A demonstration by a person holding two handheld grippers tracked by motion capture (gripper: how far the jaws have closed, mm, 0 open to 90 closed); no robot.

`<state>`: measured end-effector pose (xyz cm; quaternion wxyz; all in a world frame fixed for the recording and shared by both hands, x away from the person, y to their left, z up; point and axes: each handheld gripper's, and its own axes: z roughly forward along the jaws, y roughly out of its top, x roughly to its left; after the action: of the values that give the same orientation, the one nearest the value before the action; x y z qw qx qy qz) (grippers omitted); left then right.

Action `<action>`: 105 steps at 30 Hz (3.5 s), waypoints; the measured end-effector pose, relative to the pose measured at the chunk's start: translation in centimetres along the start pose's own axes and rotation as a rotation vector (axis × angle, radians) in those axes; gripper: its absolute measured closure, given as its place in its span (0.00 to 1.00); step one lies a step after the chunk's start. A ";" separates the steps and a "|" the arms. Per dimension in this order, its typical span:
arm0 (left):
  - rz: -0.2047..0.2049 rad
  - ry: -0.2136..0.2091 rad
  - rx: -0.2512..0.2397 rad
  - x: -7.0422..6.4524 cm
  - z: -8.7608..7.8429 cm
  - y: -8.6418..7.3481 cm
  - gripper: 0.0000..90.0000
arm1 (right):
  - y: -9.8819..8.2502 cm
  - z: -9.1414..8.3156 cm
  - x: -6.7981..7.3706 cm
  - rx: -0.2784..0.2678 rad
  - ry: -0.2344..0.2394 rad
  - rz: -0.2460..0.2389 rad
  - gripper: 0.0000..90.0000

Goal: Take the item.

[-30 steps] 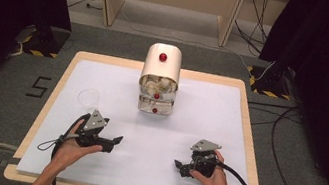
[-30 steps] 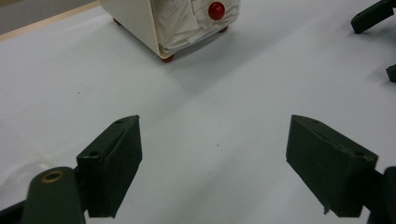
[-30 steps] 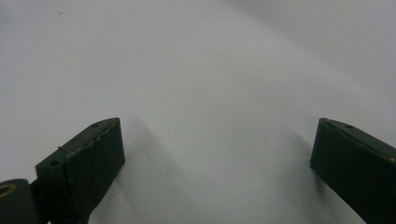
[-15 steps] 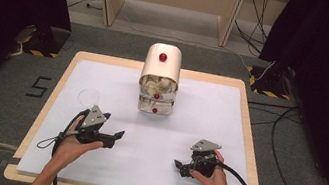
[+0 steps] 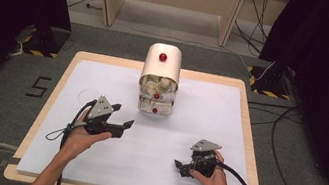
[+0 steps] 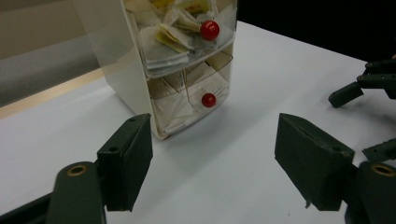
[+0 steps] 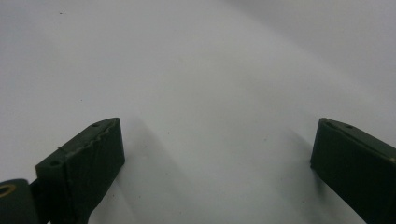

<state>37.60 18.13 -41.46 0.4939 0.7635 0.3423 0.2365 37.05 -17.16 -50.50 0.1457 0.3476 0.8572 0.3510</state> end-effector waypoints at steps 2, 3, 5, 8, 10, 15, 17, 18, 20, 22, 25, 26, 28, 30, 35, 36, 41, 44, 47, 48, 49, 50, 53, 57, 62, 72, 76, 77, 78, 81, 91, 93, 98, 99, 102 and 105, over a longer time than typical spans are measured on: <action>-0.004 -0.004 -0.012 0.1 0.2 0.6 0.32 | 0.0 0.0 0.0 0.000 0.001 0.000 0.04; 0.002 -0.004 -0.015 0.1 0.3 0.9 0.33 | 0.0 0.0 0.0 0.000 0.001 0.000 0.04; 0.017 -0.005 -0.019 0.0 0.5 1.5 0.33 | 0.0 0.0 0.0 0.000 0.000 0.000 0.04; 0.043 -0.013 -0.022 -0.1 0.8 2.6 0.34 | 0.0 0.0 0.0 0.000 0.000 0.000 0.04; 0.048 -0.034 -0.020 -0.1 1.1 3.2 0.34 | 0.0 0.0 0.0 0.000 0.000 0.000 0.04; 0.069 -0.051 -0.014 0.0 2.1 4.4 0.33 | 0.0 0.0 0.0 0.000 0.000 0.000 0.04; 0.079 -0.057 -0.010 0.1 2.4 4.9 0.33 | 0.0 0.0 0.0 0.000 0.000 0.000 0.04; 0.083 -0.058 -0.010 0.1 2.6 5.1 0.34 | 0.0 0.0 0.0 0.000 0.000 -0.001 0.04; 0.094 -0.058 -0.010 0.0 2.9 5.6 0.34 | 0.0 0.0 0.0 -0.001 0.001 -0.001 0.04; 0.107 -0.060 -0.005 0.0 3.3 6.0 0.34 | 0.0 0.0 0.0 -0.001 0.000 0.000 0.04; 0.118 -0.060 -0.003 -0.1 4.0 6.4 0.35 | 0.0 0.0 0.0 -0.001 0.000 0.000 0.04; 0.120 -0.061 -0.002 -0.2 4.3 6.5 0.35 | 0.0 0.0 0.0 -0.001 0.000 0.001 0.04; 0.131 -0.052 0.004 -0.3 4.9 6.6 0.36 | 0.0 0.0 0.0 -0.001 0.001 0.001 0.04; 0.146 -0.040 0.007 -0.3 5.4 6.9 0.36 | 0.0 0.0 0.0 -0.002 0.000 0.000 0.04; 0.183 -0.027 0.010 -0.3 6.5 7.7 0.37 | 0.0 0.0 -0.1 -0.004 -0.002 -0.012 0.04; 0.186 -0.028 0.018 -0.3 6.7 7.8 0.37 | 0.0 0.0 -0.1 -0.004 -0.002 -0.011 0.04; 0.172 -0.020 0.054 0.3 7.8 7.8 0.37 | 0.0 0.0 -0.1 -0.003 -0.002 -0.007 0.04; 0.187 -0.011 0.066 0.5 8.0 7.7 0.36 | 0.0 0.0 -0.1 -0.003 -0.002 -0.008 0.04; 0.178 -0.018 0.065 0.7 8.0 7.7 0.36 | 0.0 0.0 -0.1 -0.003 -0.002 -0.008 0.04; 0.172 -0.022 0.064 0.7 8.1 7.7 0.35 | 0.0 0.0 -0.1 -0.003 -0.002 -0.007 0.04; 0.167 -0.026 0.066 0.8 8.1 7.7 0.35 | 0.0 0.0 -0.1 -0.003 -0.001 -0.007 0.04; 0.161 -0.028 0.068 0.8 8.3 7.7 0.36 | 0.0 0.0 -0.1 -0.003 -0.001 -0.007 0.04; 0.181 -0.013 0.079 0.6 8.4 7.7 0.36 | 0.0 0.0 -0.1 -0.003 -0.002 -0.008 0.04; 0.182 -0.010 0.094 0.3 8.2 7.8 0.37 | 0.0 0.0 -0.1 -0.003 -0.002 -0.007 0.04; 0.190 -0.017 0.107 -0.3 7.8 7.7 0.37 | 0.0 0.0 -0.1 -0.003 -0.002 -0.008 0.04; 0.208 -0.024 0.116 -1.3 7.0 7.3 0.39 | 0.0 0.0 -0.1 -0.004 -0.003 -0.010 0.04; 0.218 -0.024 0.105 -1.7 6.5 6.8 0.40 | 0.0 0.0 -0.1 -0.004 -0.003 -0.010 0.04; 0.225 -0.024 0.107 -1.8 6.4 6.7 0.41 | 0.0 0.0 -0.1 -0.003 -0.003 -0.007 0.04; 0.226 -0.024 0.105 -1.9 6.3 6.7 0.41 | 0.0 0.0 -0.1 -0.003 -0.003 -0.007 0.04; 0.218 -0.029 0.098 -2.2 6.0 6.4 0.41 | 0.0 0.0 -0.1 -0.003 -0.003 -0.007 0.04; 0.224 -0.023 0.085 -2.9 5.2 5.9 0.42 | 0.0 0.0 -0.1 -0.003 -0.003 -0.007 0.04; 0.232 -0.024 0.084 -3.1 5.0 5.9 0.42 | 0.0 0.0 -0.1 -0.003 -0.003 -0.007 0.04; 0.238 -0.031 0.083 -3.3 4.4 5.9 0.42 | 0.0 0.0 -0.1 -0.003 -0.003 -0.007 0.04; 0.238 -0.033 0.084 -3.3 4.4 5.9 0.42 | 0.0 0.0 -0.1 -0.003 -0.003 -0.007 0.04; 0.239 -0.038 0.086 -3.4 4.2 5.8 0.42 | 0.0 0.0 -0.1 -0.003 -0.003 -0.007 0.04; 0.236 -0.045 0.088 -3.4 4.1 5.7 0.42 | 0.0 0.0 -0.1 -0.003 -0.003 -0.007 0.04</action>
<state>39.92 11.54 -37.93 0.4362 0.8246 0.2490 0.2602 37.09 -17.20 -50.52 0.1487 0.3447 0.8577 0.3512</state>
